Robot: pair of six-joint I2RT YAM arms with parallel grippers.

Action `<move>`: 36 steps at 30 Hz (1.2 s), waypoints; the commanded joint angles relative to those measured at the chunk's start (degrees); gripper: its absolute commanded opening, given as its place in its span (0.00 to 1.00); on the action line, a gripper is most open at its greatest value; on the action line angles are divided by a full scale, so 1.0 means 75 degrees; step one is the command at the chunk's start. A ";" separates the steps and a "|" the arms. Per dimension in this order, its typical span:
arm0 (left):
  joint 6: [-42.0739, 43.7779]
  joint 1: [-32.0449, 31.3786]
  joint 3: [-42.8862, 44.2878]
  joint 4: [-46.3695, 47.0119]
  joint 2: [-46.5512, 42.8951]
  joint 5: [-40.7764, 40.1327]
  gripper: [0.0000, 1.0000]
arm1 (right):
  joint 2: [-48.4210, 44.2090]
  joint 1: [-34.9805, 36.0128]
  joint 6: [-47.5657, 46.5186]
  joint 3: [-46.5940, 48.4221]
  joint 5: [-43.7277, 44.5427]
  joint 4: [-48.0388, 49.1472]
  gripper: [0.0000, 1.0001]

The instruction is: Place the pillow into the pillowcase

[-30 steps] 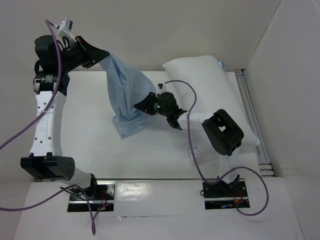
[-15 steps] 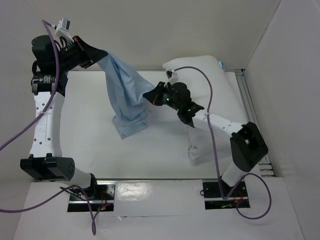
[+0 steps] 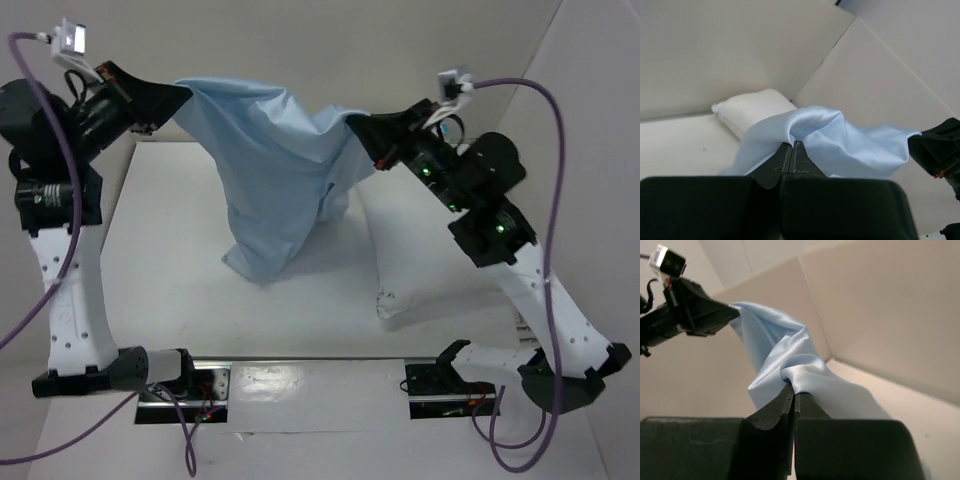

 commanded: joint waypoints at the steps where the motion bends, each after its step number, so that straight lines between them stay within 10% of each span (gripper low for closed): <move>1: 0.0094 0.0013 0.0734 0.0622 -0.1304 -0.0253 0.00 | -0.0779 -0.0023 -0.0783 0.0495 0.0408 -0.0523 0.00; 13: 0.0622 0.0013 0.1686 -0.0175 -0.1507 -0.1522 0.00 | -0.0384 -0.0023 -0.1393 0.1490 0.1803 -0.0241 0.00; 24: 0.1430 0.0176 -0.0144 -0.0328 0.1264 -0.3701 0.00 | 0.3937 -0.0784 -0.1476 0.2474 0.0786 0.0577 0.00; 30: 0.1606 0.0621 0.1964 -0.1498 0.4244 -0.4005 0.00 | 0.7692 -0.1242 -0.0949 0.5587 -0.0796 -0.0447 0.01; 32: 0.1723 0.0797 0.2350 -0.1779 0.4947 -0.3773 0.23 | 0.8507 -0.1312 -0.0878 0.6978 -0.1240 -0.0965 0.38; 34: 0.1805 0.0880 0.2213 -0.2026 0.5021 -0.3702 0.66 | 0.8933 -0.1312 -0.0808 0.7163 -0.1324 -0.1260 0.69; 36: 0.1875 0.0880 0.1418 -0.1922 0.4765 -0.3818 0.79 | 0.8665 -0.1312 -0.0807 0.6256 -0.1174 -0.1122 0.84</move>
